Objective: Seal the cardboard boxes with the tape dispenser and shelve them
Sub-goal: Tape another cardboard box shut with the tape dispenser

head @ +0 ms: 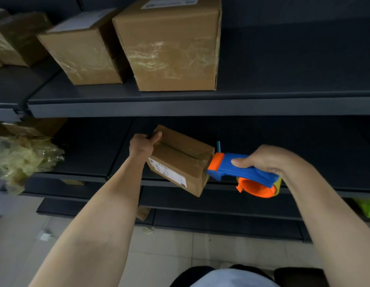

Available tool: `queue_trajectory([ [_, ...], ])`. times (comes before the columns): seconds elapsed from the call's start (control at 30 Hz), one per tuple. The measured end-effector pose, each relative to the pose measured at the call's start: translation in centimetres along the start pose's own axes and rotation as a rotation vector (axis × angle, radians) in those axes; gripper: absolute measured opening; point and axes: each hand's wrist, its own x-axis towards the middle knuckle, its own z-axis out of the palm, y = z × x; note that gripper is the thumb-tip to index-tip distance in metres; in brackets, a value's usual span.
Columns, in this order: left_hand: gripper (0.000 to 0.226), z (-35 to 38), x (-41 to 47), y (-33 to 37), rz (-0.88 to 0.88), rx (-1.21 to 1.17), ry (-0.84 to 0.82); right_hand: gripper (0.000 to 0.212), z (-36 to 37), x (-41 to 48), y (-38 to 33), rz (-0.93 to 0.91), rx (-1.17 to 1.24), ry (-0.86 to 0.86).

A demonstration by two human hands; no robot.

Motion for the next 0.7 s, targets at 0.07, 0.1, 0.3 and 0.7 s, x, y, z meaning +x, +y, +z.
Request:
queue_trajectory([
  [0.07, 0.047, 0.0, -0.1, 0.1, -0.013, 0.021, -0.003, 0.049, 0.2, -0.5, -1.4, 0.001, -0.016, 0.033],
  [0.1, 0.05, -0.1, -0.2, 0.2, -0.019, 0.029, 0.0, 0.047, 0.3, -0.7, -2.1, -0.011, -0.113, 0.079],
  [0.3, 0.056, -0.1, -0.4, -0.2, -0.039, 0.023, 0.026, 0.046, 4.3, -0.6, -1.6, -0.001, -0.475, 0.279],
  [0.7, 0.048, 0.5, -2.1, -0.7, -0.085, -0.02, 0.129, 0.041, 6.0, 6.5, 2.1, 0.177, -0.301, 0.478],
])
